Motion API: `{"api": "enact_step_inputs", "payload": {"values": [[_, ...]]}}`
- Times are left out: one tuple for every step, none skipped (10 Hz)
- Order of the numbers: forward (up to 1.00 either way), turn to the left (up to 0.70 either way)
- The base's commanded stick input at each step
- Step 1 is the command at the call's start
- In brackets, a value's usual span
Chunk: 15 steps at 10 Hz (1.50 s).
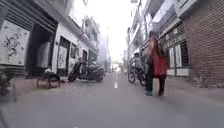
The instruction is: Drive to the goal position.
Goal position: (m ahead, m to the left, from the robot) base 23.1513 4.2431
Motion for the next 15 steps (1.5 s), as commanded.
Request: {"api": "enact_step_inputs", "payload": {"values": [[1.0, -0.4], [1.0, -0.4], [1.0, -0.4], [1.0, -0.4], [1.0, -0.11], [1.0, 0.0], [1.0, 0.0], [1.0, 0.0], [1.0, 0.0], [1.0, 0.0], [1.0, 0.0], [1.0, 0.0], [1.0, 0.0], [1.0, 0.0], [1.0, 0.0]]}}
